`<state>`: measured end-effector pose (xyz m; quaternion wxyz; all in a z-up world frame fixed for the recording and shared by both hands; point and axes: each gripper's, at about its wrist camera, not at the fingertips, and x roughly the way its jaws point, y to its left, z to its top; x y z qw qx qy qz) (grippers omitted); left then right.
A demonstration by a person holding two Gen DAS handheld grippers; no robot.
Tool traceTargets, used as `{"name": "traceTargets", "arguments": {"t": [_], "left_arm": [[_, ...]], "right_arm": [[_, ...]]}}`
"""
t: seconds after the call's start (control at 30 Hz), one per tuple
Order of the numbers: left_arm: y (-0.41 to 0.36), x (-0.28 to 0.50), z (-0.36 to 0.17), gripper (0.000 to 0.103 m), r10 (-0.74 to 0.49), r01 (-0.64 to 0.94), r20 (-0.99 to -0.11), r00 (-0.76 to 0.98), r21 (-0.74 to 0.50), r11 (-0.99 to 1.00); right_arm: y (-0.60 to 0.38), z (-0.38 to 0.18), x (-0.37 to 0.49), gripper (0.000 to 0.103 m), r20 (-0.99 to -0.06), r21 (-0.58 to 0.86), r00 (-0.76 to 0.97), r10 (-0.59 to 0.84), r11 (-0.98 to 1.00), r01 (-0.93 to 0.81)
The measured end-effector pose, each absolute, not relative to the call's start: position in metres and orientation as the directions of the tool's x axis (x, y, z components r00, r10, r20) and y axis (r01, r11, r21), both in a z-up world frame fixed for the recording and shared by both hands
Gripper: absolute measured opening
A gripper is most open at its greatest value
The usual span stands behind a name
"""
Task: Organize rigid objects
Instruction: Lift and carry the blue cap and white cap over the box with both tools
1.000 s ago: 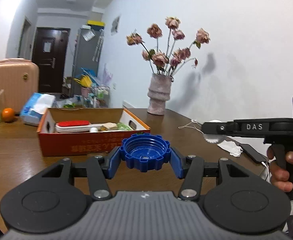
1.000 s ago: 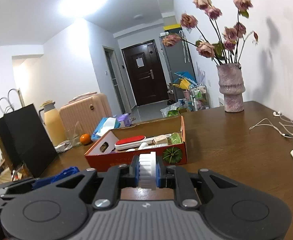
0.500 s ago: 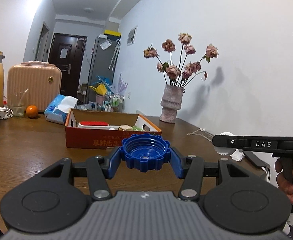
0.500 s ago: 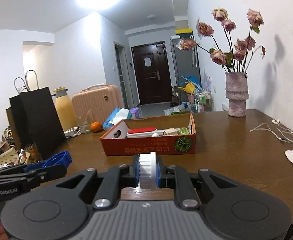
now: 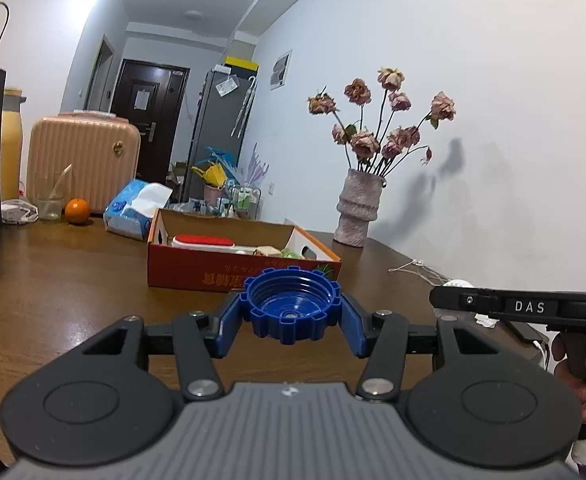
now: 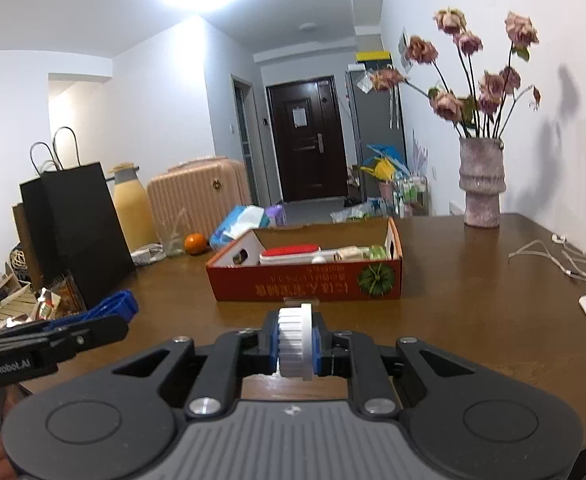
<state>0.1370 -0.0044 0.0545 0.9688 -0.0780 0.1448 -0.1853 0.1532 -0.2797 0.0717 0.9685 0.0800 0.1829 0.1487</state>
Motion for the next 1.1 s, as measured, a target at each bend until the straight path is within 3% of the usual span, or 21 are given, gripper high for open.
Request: {"name": "traceTargets", "arguments": {"t": [0.47, 1.1], "left_arm": [[-0.010, 0.212, 0.038, 0.053, -0.382, 0.331, -0.329, 0.864, -0.202, 0.922], [-0.006, 0.379, 0.054, 0.053, -0.338, 0.327, -0.359, 0.870, -0.095, 0.940]], "right_arm": [[-0.276, 0.040, 0.216, 0.015, -0.429, 0.237, 0.852, 0.299, 0.948, -0.213], [-0.248, 0.063, 0.377, 0.015, -0.419, 0.173, 0.843, 0.338, 0.941, -0.291]]}}
